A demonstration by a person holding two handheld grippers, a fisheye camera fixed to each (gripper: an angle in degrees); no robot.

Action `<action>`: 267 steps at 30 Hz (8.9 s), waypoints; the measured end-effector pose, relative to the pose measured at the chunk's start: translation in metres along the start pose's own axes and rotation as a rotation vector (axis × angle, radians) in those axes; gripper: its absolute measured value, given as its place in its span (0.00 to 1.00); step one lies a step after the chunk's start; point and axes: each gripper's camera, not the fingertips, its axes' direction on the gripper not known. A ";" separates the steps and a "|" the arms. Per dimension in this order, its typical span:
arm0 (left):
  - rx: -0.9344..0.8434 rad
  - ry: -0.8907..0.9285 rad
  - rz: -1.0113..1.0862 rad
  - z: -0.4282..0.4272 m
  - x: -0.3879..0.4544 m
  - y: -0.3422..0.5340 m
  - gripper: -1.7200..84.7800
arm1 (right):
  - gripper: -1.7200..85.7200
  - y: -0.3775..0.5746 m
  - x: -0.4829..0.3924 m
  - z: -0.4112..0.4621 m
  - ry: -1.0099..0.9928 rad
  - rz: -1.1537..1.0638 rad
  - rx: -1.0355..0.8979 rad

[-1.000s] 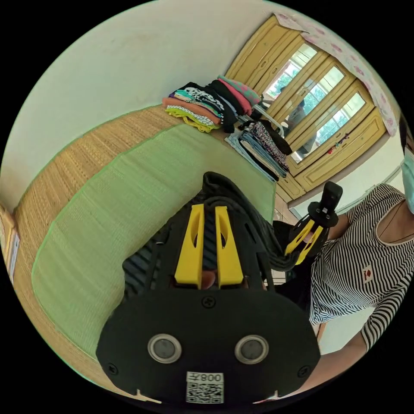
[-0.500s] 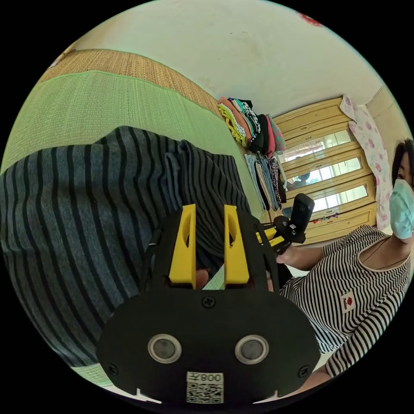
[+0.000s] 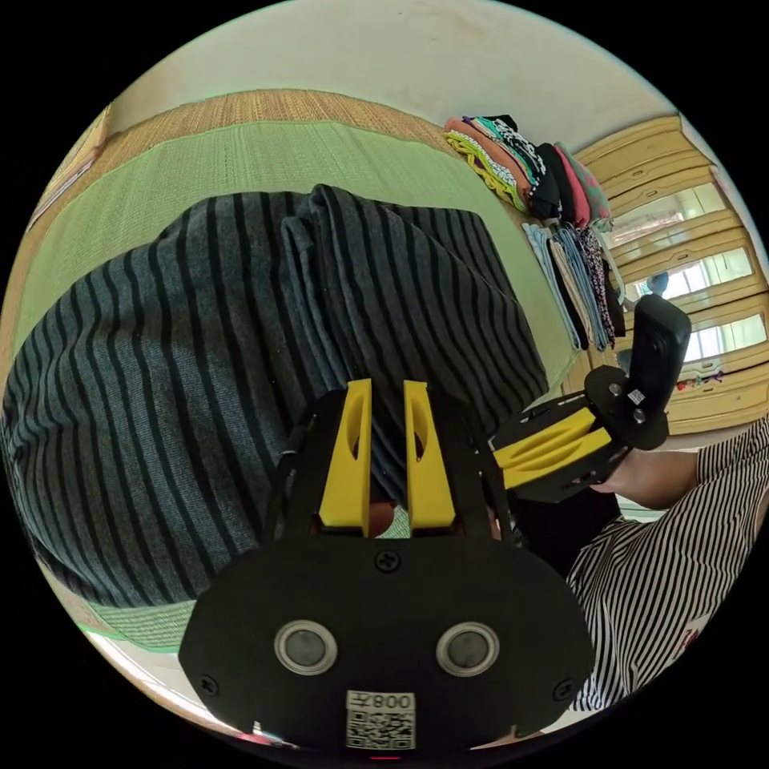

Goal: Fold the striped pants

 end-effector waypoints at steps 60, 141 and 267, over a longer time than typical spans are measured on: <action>0.222 -0.156 -0.140 0.076 0.196 0.240 0.04 | 0.04 0.051 -0.001 -0.095 0.286 0.309 0.262; 0.591 0.268 0.034 -0.215 0.312 0.259 0.05 | 0.08 -0.043 -0.004 -0.246 -0.346 0.453 0.599; 0.453 0.144 -0.512 -0.463 0.309 0.379 0.03 | 0.16 -0.202 -0.048 -0.099 -0.676 0.497 -0.023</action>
